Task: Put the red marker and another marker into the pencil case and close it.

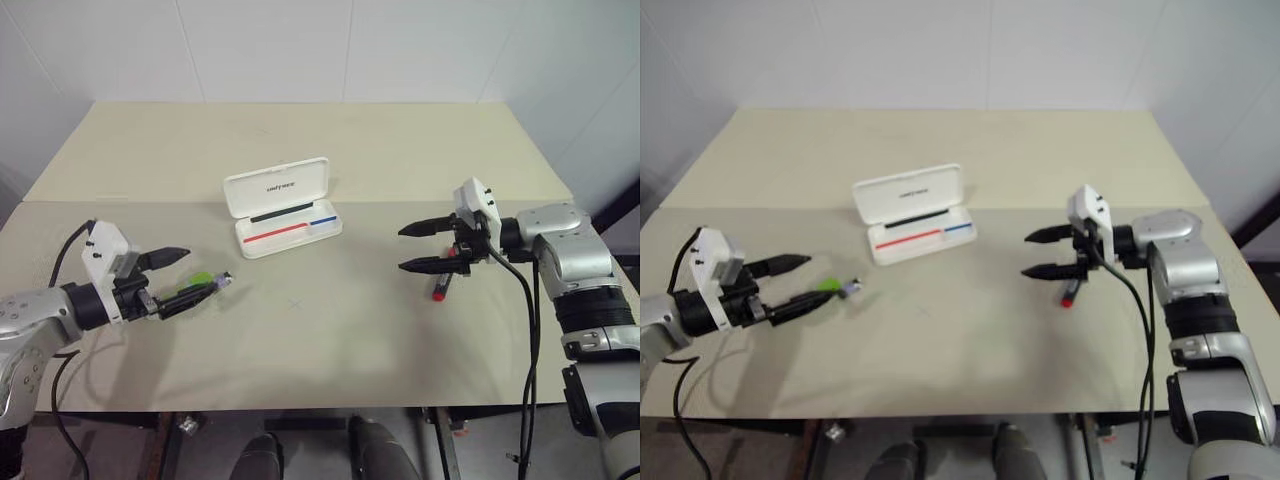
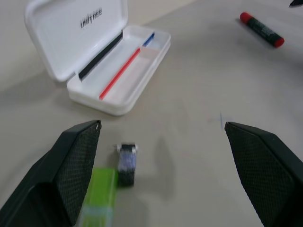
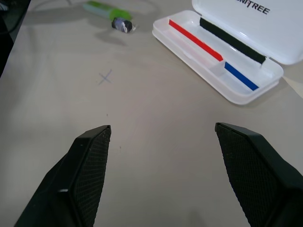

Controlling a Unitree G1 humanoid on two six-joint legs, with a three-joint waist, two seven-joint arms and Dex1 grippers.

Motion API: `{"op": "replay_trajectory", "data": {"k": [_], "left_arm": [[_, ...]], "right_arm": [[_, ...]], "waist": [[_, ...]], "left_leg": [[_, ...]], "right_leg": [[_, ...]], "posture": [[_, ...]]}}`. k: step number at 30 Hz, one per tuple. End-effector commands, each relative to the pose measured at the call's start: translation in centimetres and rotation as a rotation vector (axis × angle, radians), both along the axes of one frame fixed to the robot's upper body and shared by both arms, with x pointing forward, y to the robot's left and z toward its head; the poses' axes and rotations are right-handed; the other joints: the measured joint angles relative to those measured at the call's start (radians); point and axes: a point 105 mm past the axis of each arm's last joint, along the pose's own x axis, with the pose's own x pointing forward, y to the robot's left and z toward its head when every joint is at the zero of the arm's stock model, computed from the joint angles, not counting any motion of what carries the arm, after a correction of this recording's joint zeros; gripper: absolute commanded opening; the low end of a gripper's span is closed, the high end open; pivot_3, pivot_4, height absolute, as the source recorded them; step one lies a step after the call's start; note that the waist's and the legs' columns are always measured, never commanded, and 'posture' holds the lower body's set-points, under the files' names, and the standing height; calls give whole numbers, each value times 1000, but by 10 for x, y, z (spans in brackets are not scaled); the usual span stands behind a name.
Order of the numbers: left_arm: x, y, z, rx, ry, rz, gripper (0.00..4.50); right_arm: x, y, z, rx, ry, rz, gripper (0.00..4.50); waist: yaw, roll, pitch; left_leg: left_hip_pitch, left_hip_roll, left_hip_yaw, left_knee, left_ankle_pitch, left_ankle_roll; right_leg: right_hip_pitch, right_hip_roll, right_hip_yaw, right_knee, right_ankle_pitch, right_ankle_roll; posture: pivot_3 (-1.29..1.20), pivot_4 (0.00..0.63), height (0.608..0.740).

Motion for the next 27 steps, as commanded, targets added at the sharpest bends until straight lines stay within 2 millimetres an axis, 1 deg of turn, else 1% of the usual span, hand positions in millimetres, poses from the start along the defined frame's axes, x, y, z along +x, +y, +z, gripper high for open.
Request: {"op": "replay_trajectory", "data": {"k": [1, 4, 6, 8, 10, 13, 15, 17, 18, 21, 25, 27], "left_arm": [[5, 2, 12, 46, -21, -11, 4456], [13, 3, 14, 64, -23, -23, 4456], [17, 1, 13, 73, -13, -33, 4456], [22, -1, 13, 87, -5, -51, 4456], [36, -4, 13, 102, 3, -73, 4456], [48, -8, 12, 110, 19, -105, 4456], [61, -14, 6, 130, 28, -133, 4456], [64, -18, 3, 135, 34, -164, 4456], [65, -24, 2, 136, 39, -193, 4456], [79, -36, -8, 147, 73, -232, 4456], [92, -40, -16, 152, 107, -234, 4456], [102, -39, -19, 192, 91, -216, 4456]], "right_arm": [[-4, 8, 15, 69, -63, 17, 4500], [-5, 16, 10, 114, -60, 15, 4500], [-11, 21, 2, 124, -46, 18, 4500], [-17, 24, 1, 135, -36, 27, 4500], [-16, 24, 2, 146, -29, 21, 4500], [-19, 27, 3, 153, -26, 21, 4500], [-15, 31, 3, 175, -19, 19, 4500], [-15, 36, 1, 172, -23, 20, 4500], [-15, 37, 2, 172, -25, 26, 4500], [-13, 39, 3, 189, -25, 19, 4500], [-17, 37, -1, 192, -20, 5, 4500], [-18, 36, -3, 194, -20, -9, 4500]], "waist": [[-1, 0, 0], [-1, 0, 0], [0, 0, 0], [2, 1, 0], [4, 1, 1], [4, 1, 1], [4, 1, 1], [2, 1, 1], [0, 1, 1], [3, 1, 1], [4, 1, 1], [4, 1, 1]], "left_leg": [[0, 0, 0, 0, 0, 0], [0, 0, 0, 0, 0, 0], [0, 0, 0, 0, 0, 0], [-1, 0, 0, 0, 0, 0], [-1, -1, 0, 0, 0, 0], [-1, -1, 0, 3, 0, 0], [-1, -1, 0, 5, 0, 0], [-1, -1, 0, 6, 0, 0], [-1, -1, 0, 6, 0, 0], [-1, -1, 0, 6, 0, 0], [-2, -1, 0, 8, 0, 0], [-2, -1, 0, 10, 0, 0]], "right_leg": [[0, 0, 0, 0, 0, 0], [0, 0, 0, 0, 0, 0], [0, 0, 0, 0, 0, 0], [-1, 0, 0, 1, 0, 1], [-1, 0, 0, 2, 0, 1], [-1, 0, 0, 3, 0, 1], [-1, 0, 0, 5, 0, 1], [0, 0, 0, 6, 0, 1], [0, 0, 0, 6, 0, 2], [-2, 0, 0, 8, 0, 2], [-2, 0, 0, 9, 0, 2], [-2, 0, 0, 10, 0, 2]], "posture": [[0, 150, 740], [0, 150, 740], [0, 150, 740], [0, 150, 740], [0, 150, 740], [0, 150, 740], [0, 150, 740], [0, 150, 740], [0, 150, 740], [0, 150, 740], [0, 150, 740], [0, 150, 740]]}}
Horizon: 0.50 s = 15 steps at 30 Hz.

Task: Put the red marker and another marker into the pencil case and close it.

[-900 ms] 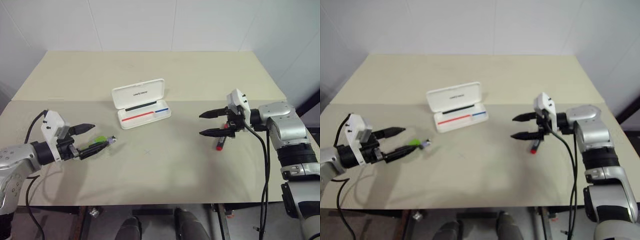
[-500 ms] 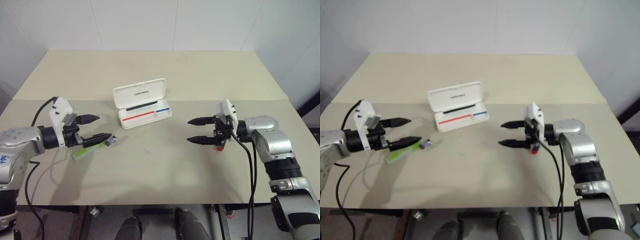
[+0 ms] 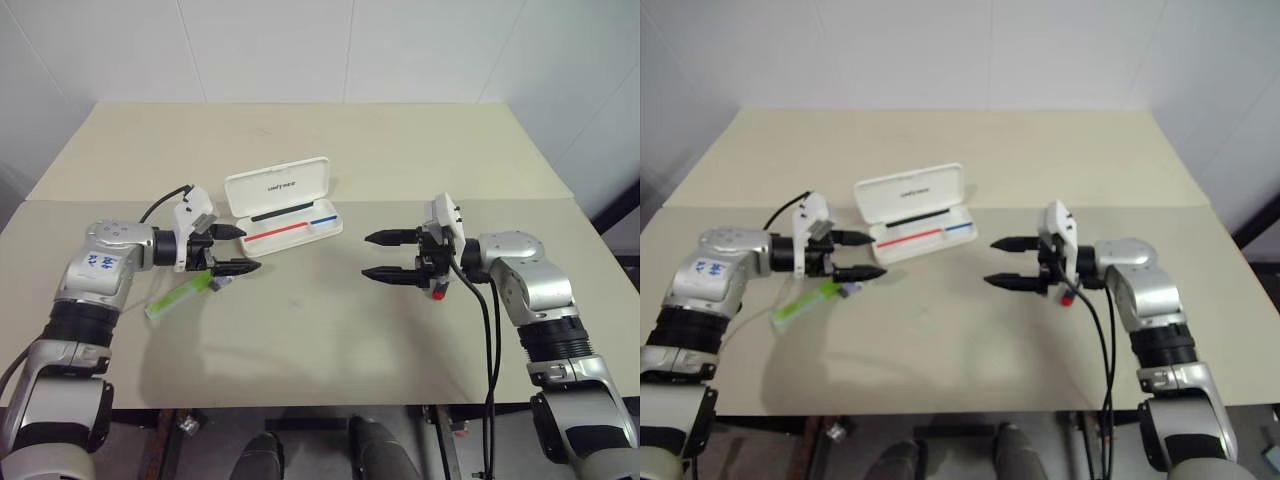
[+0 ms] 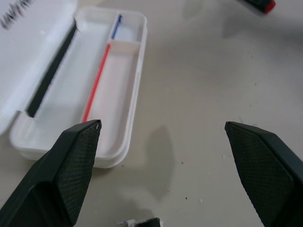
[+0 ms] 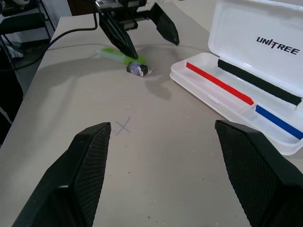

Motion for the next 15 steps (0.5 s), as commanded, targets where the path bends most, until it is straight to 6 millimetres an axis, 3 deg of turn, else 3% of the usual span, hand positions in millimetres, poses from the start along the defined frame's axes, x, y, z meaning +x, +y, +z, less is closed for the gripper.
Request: {"op": "replay_trajectory", "data": {"k": [1, 6, 15], "left_arm": [[14, 3, 5, 63, -61, 10, 4456], [26, -1, 5, 101, -69, -11, 4456], [30, -24, 1, 146, -41, -133, 4456]], "right_arm": [[-4, -4, 10, 26, -41, -18, 4500], [-9, -7, 8, 27, -36, -41, 4500], [-12, -14, 10, 20, -41, -77, 4500]], "waist": [[0, 0, 0], [1, 0, 0], [0, 0, 0]], "left_leg": [[0, 0, 0, 1, 0, 0], [0, 0, 0, 2, 0, 0], [-1, 0, 0, 3, 0, 0]], "right_leg": [[0, 0, 0, 0, 0, 0], [0, 0, 0, 2, 0, 1], [0, 0, 0, 2, 0, 1]], "posture": [[0, 150, 740], [0, 150, 740], [0, 150, 740]]}}
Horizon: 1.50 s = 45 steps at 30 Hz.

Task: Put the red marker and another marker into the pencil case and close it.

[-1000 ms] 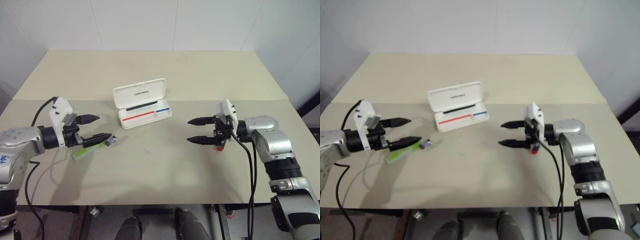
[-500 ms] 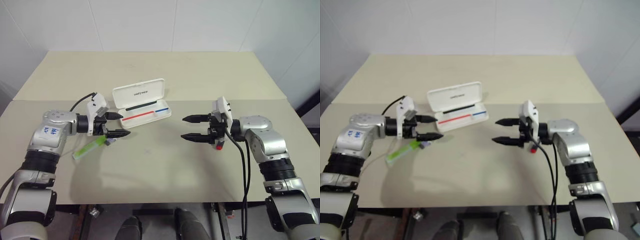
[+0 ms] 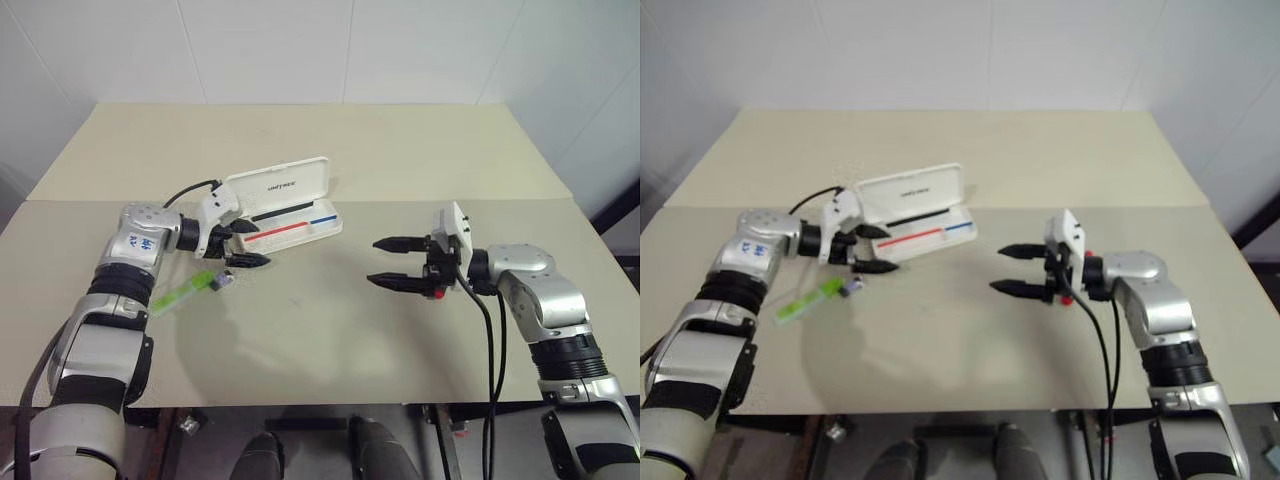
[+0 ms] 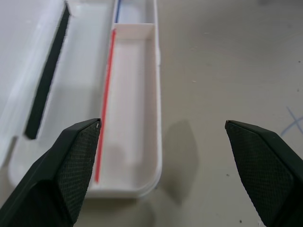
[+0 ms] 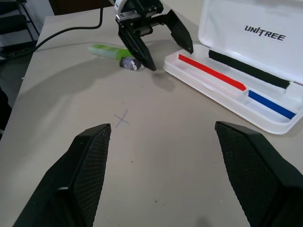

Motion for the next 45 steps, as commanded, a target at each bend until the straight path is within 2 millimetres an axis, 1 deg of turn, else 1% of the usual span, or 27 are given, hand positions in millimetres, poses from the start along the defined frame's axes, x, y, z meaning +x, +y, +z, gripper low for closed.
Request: {"op": "replay_trajectory", "data": {"k": [1, 5, 13, 17, 20, 22, 29, 31, 32, 39, 43, 45], "left_arm": [[2, -7, 11, 25, -31, -48, 4456], [3, -10, 2, 59, -9, -57, 4456], [4, -11, -8, 118, 23, -69, 4456], [8, -7, -16, 176, 31, -28, 4456], [13, -4, -20, 201, 32, 20, 3849], [13, -6, -21, 201, 33, 19, 3246], [19, -14, -14, 185, -10, 29, 916], [21, -15, -8, 179, -38, 25, 260], [22, -16, -5, 176, -49, 23, 23], [23, -16, 18, 151, -128, 3, 23], [20, -17, 31, 135, -171, -35, 23], [15, -18, 40, 122, -212, -65, 23]], "right_arm": [[-3, -5, 13, 18, -47, -9, 4500], [-3, -5, 14, 18, -49, -18, 4500], [-3, -6, 13, 20, -47, -34, 4500], [-3, -5, 13, 21, -46, -34, 4500], [-2, -4, 14, 22, -48, -34, 4500], [-1, -4, 14, 22, -50, -33, 4500], [0, -7, 16, 19, -56, -39, 4500], [0, -7, 17, 18, -60, -43, 4500], [0, -8, 18, 18, -61, -44, 4500], [2, -11, 19, 15, -66, -62, 4500], [3, -17, 20, 16, -68, -82, 4500], [4, -22, 21, 21, -70, -96, 4500]], "waist": [[0, 0, 0], [0, 0, 0], [1, 0, 0], [1, 0, 0], [1, 0, 0], [0, 0, 0], [1, 0, 0], [2, 0, 0], [3, 0, 0], [2, -1, 0], [0, -1, 0], [0, -1, 0]], "left_leg": [[0, 0, 0, 0, 0, 0], [0, 0, 0, 0, 0, 0], [0, 0, 0, 0, 0, 0], [0, 0, 0, 1, 0, 0], [1, 0, 0, 1, 0, 0], [1, 0, 0, 2, 0, 0], [1, -1, 0, 2, 0, 0], [1, -1, 0, 2, 0, 0], [1, -1, 0, 2, 0, 0], [1, -1, -1, 3, 0, 1], [0, -1, -1, 1, 0, 1], [-1, -1, -1, 0, 0, 1]], "right_leg": [[0, 0, 0, 0, 0, 0], [0, 0, 0, 0, 0, 0], [0, 0, 0, 1, 0, 1], [0, 0, 0, 1, 0, 1], [0, 0, 0, 2, 0, 1], [1, 0, 0, 3, 0, 1], [1, 0, 0, 3, 0, 2], [1, 0, 0, 2, -1, 2], [1, 0, 0, 3, -1, 2], [1, 0, 0, 4, 0, 2], [0, 0, 0, 2, 0, 2], [0, 0, 0, 3, 0, 2]], "posture": [[0, 150, 740], [0, 150, 740], [0, 150, 740], [0, 150, 740], [0, 150, 740], [0, 150, 740], [0, 150, 740], [0, 150, 740], [0, 150, 740], [0, 150, 740], [0, 150, 740], [0, 150, 740]]}}
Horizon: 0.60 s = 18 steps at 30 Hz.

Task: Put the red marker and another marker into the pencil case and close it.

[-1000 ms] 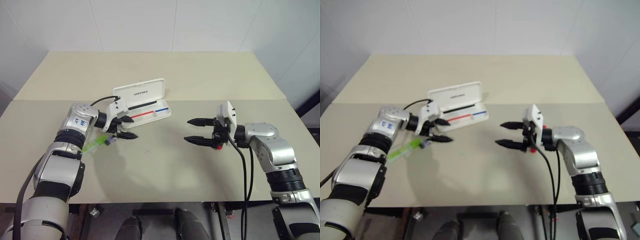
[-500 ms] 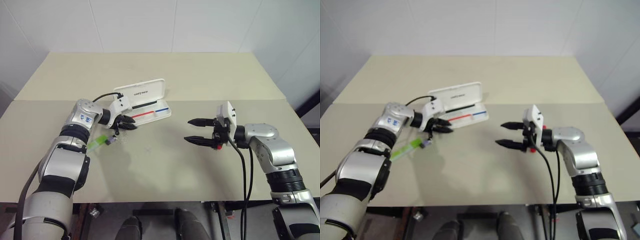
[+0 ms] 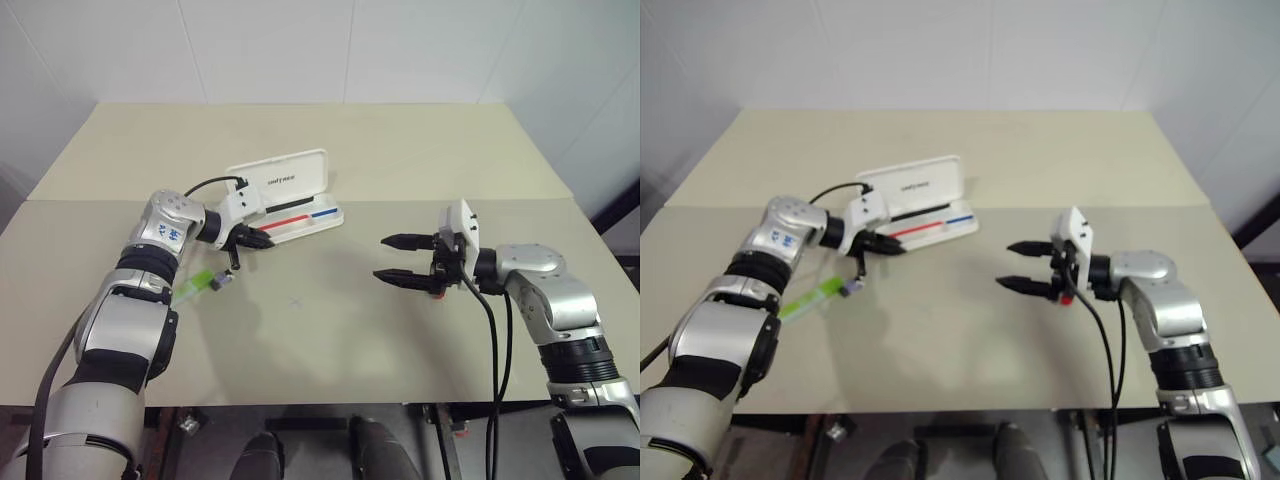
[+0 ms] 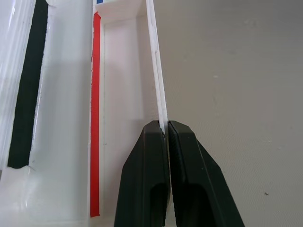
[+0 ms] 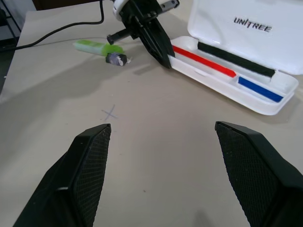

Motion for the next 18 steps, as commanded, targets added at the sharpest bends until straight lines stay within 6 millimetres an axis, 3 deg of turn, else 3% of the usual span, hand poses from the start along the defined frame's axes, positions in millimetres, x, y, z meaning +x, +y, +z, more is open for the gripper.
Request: {"op": "replay_trajectory", "data": {"k": [1, 8, 18], "left_arm": [[-7, -2, 36, -48, -129, -74, 23], [-56, -6, 31, 24, -159, -214, 23], [-117, -45, 19, -41, -118, -229, 23]], "right_arm": [[1, -14, 19, 30, -61, -29, 4500], [0, -39, 14, 6, -40, -76, 4500], [-20, -71, 8, -9, 11, -102, 4500]], "waist": [[-1, 0, 0], [-1, 0, 0], [1, 0, 0]], "left_leg": [[0, 0, 0, 0, 0, 0], [-1, 1, 0, -1, -1, 1], [2, 1, 0, 2, -1, 1]], "right_leg": [[0, 0, 0, 0, 0, 0], [0, 0, 0, 1, 0, 0], [2, 0, 0, -1, -1, -1]], "posture": [[0, 150, 740], [0, 150, 740], [0, 150, 740]]}}
